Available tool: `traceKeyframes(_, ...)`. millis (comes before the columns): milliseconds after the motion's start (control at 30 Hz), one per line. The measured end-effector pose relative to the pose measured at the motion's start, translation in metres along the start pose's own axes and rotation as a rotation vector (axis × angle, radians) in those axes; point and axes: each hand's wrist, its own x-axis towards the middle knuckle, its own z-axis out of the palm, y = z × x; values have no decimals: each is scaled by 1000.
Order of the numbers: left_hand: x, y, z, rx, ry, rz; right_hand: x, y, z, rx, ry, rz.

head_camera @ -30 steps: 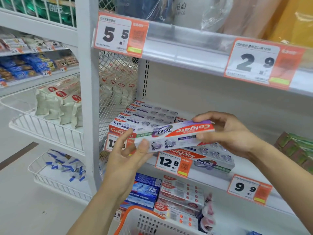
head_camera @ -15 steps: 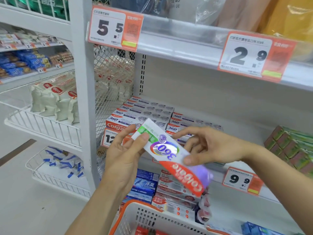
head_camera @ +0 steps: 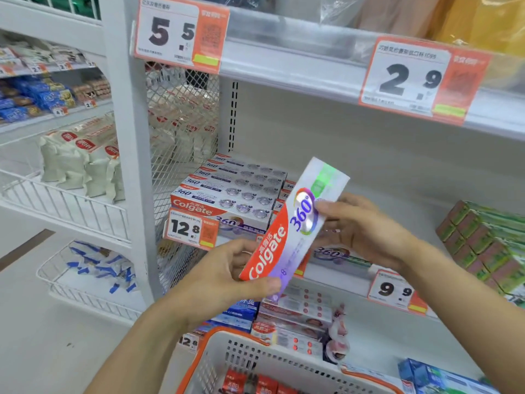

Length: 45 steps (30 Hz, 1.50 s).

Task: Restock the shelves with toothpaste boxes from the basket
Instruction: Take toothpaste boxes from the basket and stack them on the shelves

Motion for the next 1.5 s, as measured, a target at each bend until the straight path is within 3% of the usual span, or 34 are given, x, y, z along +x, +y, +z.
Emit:
traceKeyframes(133, 2, 4, 4, 32, 56, 89, -3, -17, -40, -69, 22, -133)
traceKeyframes(233, 7, 8, 10, -10, 229, 215, -11, -26, -63, -500, -174, -71)
traceKeyframes(300, 13, 12, 16, -63, 352, 268, -15, -25, -68, -620, -280, -17)
traceKeyframes(433, 29, 27, 26, -85, 410, 328, -18, -29, -76, -471, -99, -184)
traceKeyframes(567, 54, 57, 41, -173, 439, 396, -22, -25, -74, -578, -247, -102)
traceKeyframes(667, 78, 82, 47, -271, 402, 463, -22, -30, -75, -626, -139, -181)
traceKeyframes(733, 98, 87, 41, -82, 430, 471, -14, -41, -91, -690, 3, -229)
traceKeyframes(833, 130, 74, 21, 494, 505, 346, 16, -51, -119, -1012, 183, -227)
traceKeyframes(933, 159, 58, -2, 1015, 404, 171, 56, -42, -136, -1258, 192, -105)
traceKeyframes(1000, 171, 52, -13, 1218, 307, 49, 80, -29, -141, -1347, 143, -16)
traceKeyframes(1200, 177, 44, -14, 1344, 194, -34, 118, -18, -132, -1428, -3, 79)
traceKeyframes(1333, 178, 44, -15, 1363, 187, -46, 129, -24, -131, -1525, 35, 103)
traceKeyframes(1500, 179, 42, -15, 1355, 195, -70, 135, -15, -133, -1336, -69, 218)
